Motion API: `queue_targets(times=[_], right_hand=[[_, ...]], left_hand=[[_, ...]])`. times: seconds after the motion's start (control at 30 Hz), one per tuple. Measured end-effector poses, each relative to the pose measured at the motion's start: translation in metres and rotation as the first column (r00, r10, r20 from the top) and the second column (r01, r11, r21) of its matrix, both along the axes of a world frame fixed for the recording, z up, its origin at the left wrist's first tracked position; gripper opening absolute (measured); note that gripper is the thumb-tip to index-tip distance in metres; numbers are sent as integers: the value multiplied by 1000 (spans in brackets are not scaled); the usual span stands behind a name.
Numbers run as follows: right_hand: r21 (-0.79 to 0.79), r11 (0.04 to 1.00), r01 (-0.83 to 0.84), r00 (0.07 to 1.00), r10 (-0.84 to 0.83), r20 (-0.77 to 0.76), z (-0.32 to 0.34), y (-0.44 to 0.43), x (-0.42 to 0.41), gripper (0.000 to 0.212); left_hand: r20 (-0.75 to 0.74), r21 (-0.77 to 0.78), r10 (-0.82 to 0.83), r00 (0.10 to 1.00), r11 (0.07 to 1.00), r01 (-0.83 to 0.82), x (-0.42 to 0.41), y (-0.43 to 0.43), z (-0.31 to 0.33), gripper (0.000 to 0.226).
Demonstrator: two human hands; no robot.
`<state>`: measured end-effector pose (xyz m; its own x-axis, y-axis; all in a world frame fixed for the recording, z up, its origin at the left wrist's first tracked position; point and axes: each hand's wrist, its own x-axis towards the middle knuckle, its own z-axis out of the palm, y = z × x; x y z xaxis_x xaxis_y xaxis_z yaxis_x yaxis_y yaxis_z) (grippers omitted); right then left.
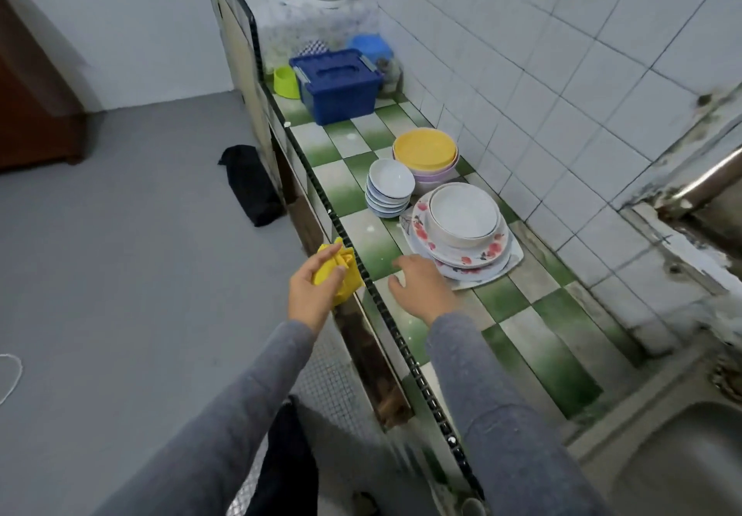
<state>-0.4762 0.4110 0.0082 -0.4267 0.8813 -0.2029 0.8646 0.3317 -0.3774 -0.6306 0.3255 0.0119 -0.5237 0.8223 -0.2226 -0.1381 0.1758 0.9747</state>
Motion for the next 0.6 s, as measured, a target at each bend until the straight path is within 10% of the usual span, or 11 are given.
queue_targets(times=[0.6], right_hand=[[-47, 868, 494, 867, -496, -47, -19, 127, -105, 32]], left_hand=[[-83, -54, -293, 952, 956, 290, -144, 194, -8, 34]])
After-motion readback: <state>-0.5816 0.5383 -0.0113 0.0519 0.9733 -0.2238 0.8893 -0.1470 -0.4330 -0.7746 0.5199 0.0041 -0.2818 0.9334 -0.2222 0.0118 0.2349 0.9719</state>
